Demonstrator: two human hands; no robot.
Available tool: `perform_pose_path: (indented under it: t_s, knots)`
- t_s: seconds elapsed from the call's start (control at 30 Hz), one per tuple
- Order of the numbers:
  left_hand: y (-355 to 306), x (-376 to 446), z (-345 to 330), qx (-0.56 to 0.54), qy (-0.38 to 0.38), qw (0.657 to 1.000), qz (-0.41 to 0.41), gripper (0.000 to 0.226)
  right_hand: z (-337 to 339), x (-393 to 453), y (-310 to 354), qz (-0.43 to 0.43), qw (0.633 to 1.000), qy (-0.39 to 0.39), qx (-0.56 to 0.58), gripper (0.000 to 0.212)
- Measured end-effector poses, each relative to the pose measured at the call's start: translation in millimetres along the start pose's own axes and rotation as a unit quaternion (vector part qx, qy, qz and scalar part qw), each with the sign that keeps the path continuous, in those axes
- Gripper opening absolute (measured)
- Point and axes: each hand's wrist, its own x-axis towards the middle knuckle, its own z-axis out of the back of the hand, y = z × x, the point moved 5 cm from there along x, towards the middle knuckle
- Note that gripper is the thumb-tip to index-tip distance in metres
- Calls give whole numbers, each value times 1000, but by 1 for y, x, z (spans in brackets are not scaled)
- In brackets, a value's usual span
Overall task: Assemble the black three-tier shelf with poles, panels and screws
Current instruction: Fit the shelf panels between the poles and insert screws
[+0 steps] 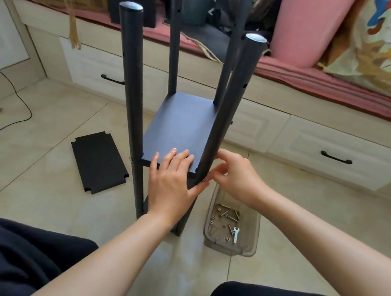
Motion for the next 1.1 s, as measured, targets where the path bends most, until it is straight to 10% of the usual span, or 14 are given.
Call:
perform_pose_path:
  t_s: [0.37,1.1]
  knots:
    - [5,-5,-16,33,-76,995,-50,57,15,-1,-99,-79,994,44,-59,8]
    - [7,-3,-33,43,-141,987,-59,56,-185,52,-288,-173,945,223,-165,47]
